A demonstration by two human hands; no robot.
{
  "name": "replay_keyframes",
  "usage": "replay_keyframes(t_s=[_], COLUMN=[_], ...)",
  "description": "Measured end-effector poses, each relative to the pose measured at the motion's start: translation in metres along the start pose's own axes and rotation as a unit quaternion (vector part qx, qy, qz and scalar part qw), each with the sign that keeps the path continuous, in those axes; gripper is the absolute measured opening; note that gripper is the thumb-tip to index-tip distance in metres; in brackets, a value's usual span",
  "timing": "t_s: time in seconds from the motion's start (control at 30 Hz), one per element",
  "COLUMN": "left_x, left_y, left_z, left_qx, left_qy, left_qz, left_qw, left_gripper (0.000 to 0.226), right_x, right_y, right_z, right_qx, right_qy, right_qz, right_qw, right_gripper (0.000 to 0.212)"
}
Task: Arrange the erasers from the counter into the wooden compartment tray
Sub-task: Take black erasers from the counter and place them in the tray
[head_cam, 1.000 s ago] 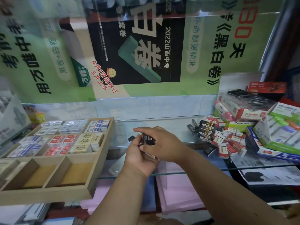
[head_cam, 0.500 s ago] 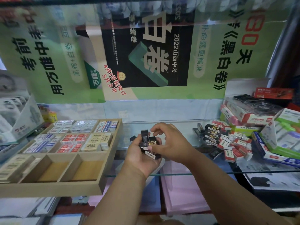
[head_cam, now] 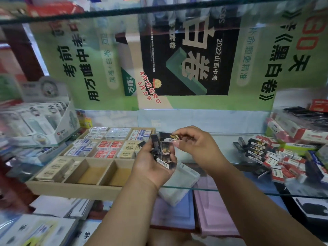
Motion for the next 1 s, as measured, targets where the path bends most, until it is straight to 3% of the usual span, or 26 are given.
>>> replay_keyframes(t_s=[0.2,0.47,0.67,0.8,0.9,1.0], left_x=[0.046,0.114,0.138,0.146,0.148,0.149], left_y=[0.058,0.134,0.159,0.174,0.181,0.186], left_z=[-0.078,-0.163,-0.183,-0.188,-0.189,-0.188], left_qx=[0.012,0.054,0.063,0.076,0.080,0.082], left_qy=[-0.095,-0.198,-0.225,-0.233,-0.238,-0.237], left_qz=[-0.046,-0.093,-0.111,-0.128,-0.138,-0.145], left_qw=[0.994,0.974,0.966,0.961,0.958,0.957], left_gripper=[0.038,0.038,0.033,0.041,0.042,0.042], right_x=[-0.015,-0.038,-0.053,-0.055,-0.053,-0.052], right_y=[-0.050,-0.160,-0.225,-0.261,-0.282,-0.294], right_z=[-0.012,-0.010,-0.009,-0.005,-0.007,-0.006], right_qx=[-0.026,0.209,0.297,0.400,0.448,0.500], right_qy=[-0.083,-0.055,-0.038,-0.016,0.003,0.034], right_qz=[0.011,0.109,0.163,0.202,0.229,0.240], right_qw=[0.996,0.970,0.940,0.894,0.864,0.832], right_gripper=[0.021,0.028,0.025,0.005,0.022,0.014])
Point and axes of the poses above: each hand's wrist, its own x-axis away from the middle knuckle, its own y-axis out of the back of the hand, z = x × y, the point moved 10 cm from there along -x, towards the middle knuckle, and after that the axes turned 3 degrees about z, right-handed, at the moved point
